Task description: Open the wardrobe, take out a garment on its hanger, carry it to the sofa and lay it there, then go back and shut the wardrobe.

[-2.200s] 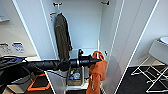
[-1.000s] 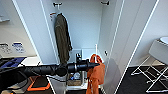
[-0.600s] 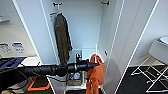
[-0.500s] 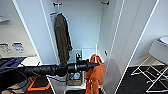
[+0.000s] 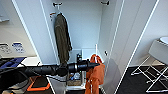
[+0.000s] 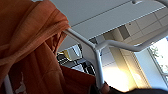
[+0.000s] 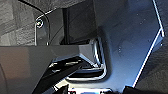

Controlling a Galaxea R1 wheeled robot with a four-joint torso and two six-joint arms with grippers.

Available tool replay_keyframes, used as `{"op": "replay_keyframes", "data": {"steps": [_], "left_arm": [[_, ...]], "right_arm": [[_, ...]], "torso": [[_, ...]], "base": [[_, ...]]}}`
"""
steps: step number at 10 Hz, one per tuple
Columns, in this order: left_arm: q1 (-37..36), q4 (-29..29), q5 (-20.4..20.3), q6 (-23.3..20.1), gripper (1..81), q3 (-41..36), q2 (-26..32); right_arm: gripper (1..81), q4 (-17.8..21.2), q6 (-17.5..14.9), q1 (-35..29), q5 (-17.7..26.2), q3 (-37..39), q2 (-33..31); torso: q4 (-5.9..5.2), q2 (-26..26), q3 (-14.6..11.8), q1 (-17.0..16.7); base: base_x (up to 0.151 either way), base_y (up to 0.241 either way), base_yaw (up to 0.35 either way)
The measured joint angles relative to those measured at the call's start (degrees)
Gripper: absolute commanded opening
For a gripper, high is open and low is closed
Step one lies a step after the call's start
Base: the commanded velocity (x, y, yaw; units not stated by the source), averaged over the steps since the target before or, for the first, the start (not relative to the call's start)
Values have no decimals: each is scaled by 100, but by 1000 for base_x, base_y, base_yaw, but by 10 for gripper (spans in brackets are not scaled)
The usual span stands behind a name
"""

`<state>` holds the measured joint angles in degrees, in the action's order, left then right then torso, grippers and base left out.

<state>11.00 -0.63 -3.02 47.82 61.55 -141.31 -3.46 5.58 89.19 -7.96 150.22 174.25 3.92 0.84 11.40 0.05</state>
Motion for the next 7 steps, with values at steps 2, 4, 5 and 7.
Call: {"op": "replay_keyframes", "data": {"steps": [2,4,5,7], "left_arm": [[0,-2,0,0,10,5,18],[2,-2,27,-1,10,11,20],[5,-7,22,-1,10,9,40],[52,-7,24,-1,10,9,168]], "right_arm": [[811,0,-2,4,-11,0,-24],[811,-4,-2,26,-24,-89,-160],[811,-11,-13,43,-27,-182,-308],[811,-12,-27,84,-48,-483,-611]], "torso": [[0,0,0,-5],[0,0,0,0],[0,0,0,0],[0,0,0,0]], "base": [[0,0,-158],[0,0,-158],[0,0,-158],[0,0,-158]]}}
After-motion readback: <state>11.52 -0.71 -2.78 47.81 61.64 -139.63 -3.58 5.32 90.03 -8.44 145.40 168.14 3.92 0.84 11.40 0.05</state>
